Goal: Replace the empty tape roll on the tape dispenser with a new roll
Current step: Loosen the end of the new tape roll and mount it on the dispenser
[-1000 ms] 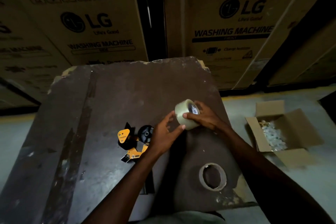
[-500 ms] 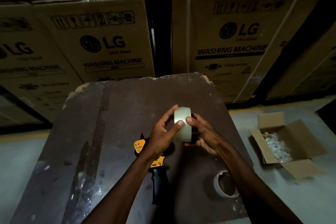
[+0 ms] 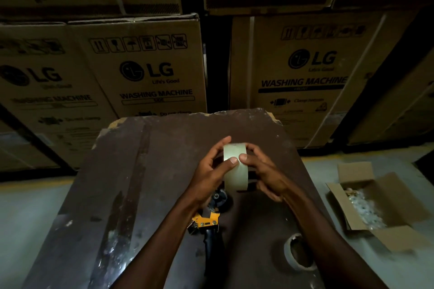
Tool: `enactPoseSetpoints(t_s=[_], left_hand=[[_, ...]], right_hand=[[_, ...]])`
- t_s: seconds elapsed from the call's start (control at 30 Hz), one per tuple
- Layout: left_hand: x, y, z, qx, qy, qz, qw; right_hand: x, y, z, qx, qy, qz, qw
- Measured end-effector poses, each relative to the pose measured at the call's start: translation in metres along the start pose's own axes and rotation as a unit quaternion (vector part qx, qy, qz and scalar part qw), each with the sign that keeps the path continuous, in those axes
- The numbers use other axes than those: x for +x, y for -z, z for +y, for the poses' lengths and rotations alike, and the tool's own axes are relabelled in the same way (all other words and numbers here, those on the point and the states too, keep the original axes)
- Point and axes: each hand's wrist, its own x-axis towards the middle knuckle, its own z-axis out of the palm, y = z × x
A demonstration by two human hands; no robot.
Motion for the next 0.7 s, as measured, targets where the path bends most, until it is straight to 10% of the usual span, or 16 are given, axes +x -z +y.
enactPoseSetpoints(t_s=[0.7], left_hand=[[-0.009, 0.019, 0.03, 0.023, -0.046, 0.074, 0.996]], right_hand=[[-0.007, -0.026, -0.017, -0.085, 0.038, -0.051, 0.994]])
